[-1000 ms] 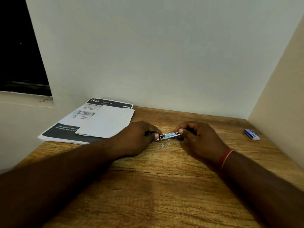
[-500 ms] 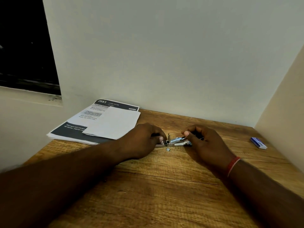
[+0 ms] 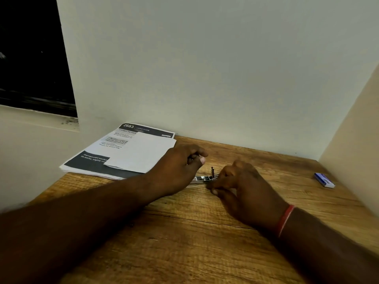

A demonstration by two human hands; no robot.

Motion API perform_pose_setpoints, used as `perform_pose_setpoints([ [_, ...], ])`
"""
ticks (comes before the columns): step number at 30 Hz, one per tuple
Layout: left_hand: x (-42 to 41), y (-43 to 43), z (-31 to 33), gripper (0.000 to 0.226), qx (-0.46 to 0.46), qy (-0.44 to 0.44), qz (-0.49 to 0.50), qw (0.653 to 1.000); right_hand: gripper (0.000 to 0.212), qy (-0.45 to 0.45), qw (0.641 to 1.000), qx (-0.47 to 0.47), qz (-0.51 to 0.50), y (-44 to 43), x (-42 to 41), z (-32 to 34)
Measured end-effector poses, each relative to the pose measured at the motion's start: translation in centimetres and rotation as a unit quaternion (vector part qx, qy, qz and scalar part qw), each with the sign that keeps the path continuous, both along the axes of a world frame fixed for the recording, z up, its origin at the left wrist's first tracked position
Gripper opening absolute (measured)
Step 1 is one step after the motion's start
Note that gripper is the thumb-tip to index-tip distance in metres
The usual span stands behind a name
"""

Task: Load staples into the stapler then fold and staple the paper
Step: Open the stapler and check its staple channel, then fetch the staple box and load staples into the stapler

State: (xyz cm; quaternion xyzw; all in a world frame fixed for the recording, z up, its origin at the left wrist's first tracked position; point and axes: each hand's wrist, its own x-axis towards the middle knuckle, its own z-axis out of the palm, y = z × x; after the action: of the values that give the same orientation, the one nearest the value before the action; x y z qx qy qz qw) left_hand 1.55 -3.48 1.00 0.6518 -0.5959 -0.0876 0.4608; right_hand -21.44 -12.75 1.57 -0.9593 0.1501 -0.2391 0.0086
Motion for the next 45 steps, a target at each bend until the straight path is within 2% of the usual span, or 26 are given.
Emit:
perform_pose_setpoints([
  [9,0.2,0.1,0.1,0.021,-0.013,0.004,0.002,1.000,0.007,-0.001,0.997,0.078,0.022,-0.2,-0.7,0.8],
  [12,0.3,0.0,0.1,0.022,-0.016,-0.001,0.006,1.000,0.014,-0.020,0.997,0.069,-0.016,-0.6,-0.8,0.9],
  [16,0.4,-0.1,0.0,0.021,-0.019,0.000,0.009,1.000,0.019,0.002,0.998,0.053,-0.036,-0.7,-0.6,0.5],
  [20,0.4,-0.1,-0.2,0.020,-0.018,0.006,0.005,1.000,0.016,0.002,0.998,0.066,-0.024,-0.6,-0.8,0.5],
  [25,0.4,-0.1,-0.2,0.020,-0.017,0.003,0.002,1.000,0.016,0.013,0.992,0.117,0.042,-0.6,-1.5,1.3],
  [28,0.4,-0.1,-0.1,0.020,-0.022,0.003,0.004,1.000,0.017,0.014,0.990,0.139,0.034,-1.4,-2.0,2.4],
  [31,0.5,-0.2,-0.1,0.020,-0.032,0.008,0.003,0.999,0.014,-0.099,0.983,0.131,-0.077,-4.4,-3.3,3.4],
  [33,0.5,-0.2,-0.1,0.020,-0.042,0.014,0.003,0.999,0.013,-0.173,0.950,0.124,-0.228,-7.8,-5.5,3.9],
  [34,0.4,-0.2,0.0,0.020,-0.047,0.016,0.003,0.999,0.021,-0.169,0.925,0.114,-0.320,-9.8,-7.1,3.9],
  [35,0.4,-0.1,0.0,0.020,-0.051,0.018,0.002,0.999,0.039,-0.124,0.894,0.098,-0.420,-11.7,-8.9,3.7],
  [37,0.2,-0.1,0.0,0.020,-0.058,0.020,0.001,0.998,0.076,0.001,0.803,0.103,-0.588,-14.6,-12.4,2.9],
  [38,0.1,0.0,0.0,0.020,-0.061,0.022,0.002,0.998,0.087,0.035,0.765,0.124,-0.631,-15.5,-13.7,2.4],
  [39,0.0,0.0,0.1,0.020,-0.063,0.023,0.003,0.998,0.093,0.045,0.743,0.152,-0.651,-16.3,-14.6,1.9],
  [40,-0.1,0.1,0.2,0.020,-0.066,0.022,0.004,0.998,0.095,0.038,0.735,0.179,-0.653,-16.9,-15.2,1.3],
  [42,-0.2,0.4,0.5,0.020,-0.074,0.022,0.006,0.997,0.081,0.014,0.749,0.204,-0.630,-17.7,-15.5,0.8],
  [45,-0.3,0.8,0.9,0.020,-0.086,0.035,0.007,0.996,0.044,-0.041,0.815,0.184,-0.549,-17.4,-14.6,0.6],
])
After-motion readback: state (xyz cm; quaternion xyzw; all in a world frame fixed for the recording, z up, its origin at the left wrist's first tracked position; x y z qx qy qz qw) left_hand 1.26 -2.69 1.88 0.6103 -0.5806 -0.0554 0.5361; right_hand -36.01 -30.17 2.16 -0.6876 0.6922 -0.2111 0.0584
